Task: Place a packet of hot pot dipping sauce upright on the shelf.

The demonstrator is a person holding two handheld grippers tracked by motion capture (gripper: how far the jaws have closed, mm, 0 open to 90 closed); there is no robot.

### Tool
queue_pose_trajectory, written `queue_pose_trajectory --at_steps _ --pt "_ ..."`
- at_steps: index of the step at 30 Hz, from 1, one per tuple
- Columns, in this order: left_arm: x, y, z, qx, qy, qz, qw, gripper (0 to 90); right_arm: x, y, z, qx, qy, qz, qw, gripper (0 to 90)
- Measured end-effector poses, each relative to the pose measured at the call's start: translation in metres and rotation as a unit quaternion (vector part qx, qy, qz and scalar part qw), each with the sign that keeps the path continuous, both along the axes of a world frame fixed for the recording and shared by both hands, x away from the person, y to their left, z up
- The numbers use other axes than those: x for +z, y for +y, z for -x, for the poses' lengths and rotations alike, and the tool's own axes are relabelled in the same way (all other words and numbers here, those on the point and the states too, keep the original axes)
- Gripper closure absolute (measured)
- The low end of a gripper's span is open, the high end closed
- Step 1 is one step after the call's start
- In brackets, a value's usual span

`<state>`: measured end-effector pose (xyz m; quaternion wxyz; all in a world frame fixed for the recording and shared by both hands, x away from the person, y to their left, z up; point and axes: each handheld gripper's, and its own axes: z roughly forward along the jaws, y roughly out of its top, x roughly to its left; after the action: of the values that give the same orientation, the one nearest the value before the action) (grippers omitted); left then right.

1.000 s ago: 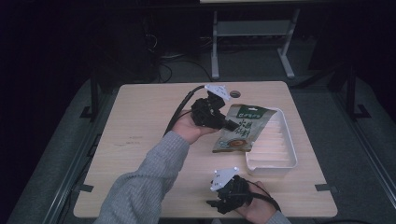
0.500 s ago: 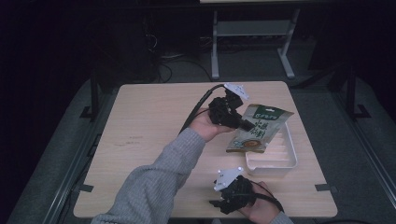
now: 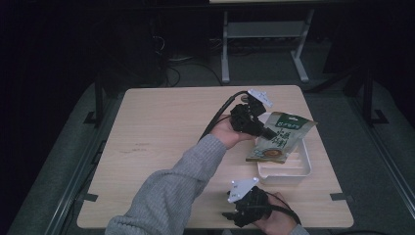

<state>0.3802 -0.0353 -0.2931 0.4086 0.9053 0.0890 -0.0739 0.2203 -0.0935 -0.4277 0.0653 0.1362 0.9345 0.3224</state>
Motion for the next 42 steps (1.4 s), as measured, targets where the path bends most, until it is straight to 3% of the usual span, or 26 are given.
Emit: queue_pose_trajectory --at_steps 14,23,30,36,42 --pt "-0.007 -0.027 -0.006 -0.014 0.000 0.003 0.9999 90.0 0.002 -0.006 0.002 0.002 0.003 -0.009 1.0000 35.5" --pt "-0.024 -0.040 -0.012 -0.020 0.005 0.015 0.9997 90.0 0.003 -0.018 0.005 -0.006 0.002 -0.011 0.9999 35.5" --pt "-0.040 -0.045 -0.014 -0.018 0.010 0.040 0.9990 90.0 0.003 -0.026 0.007 -0.013 0.004 -0.011 0.9998 35.5" --pt "-0.055 -0.037 -0.017 -0.004 0.011 0.062 0.9980 90.0 0.003 -0.027 0.006 -0.013 0.005 -0.012 0.9998 35.5" --pt "-0.068 -0.035 -0.016 -0.003 0.016 0.058 0.9982 90.0 0.001 -0.027 0.005 -0.011 0.008 -0.013 0.9998 35.4"
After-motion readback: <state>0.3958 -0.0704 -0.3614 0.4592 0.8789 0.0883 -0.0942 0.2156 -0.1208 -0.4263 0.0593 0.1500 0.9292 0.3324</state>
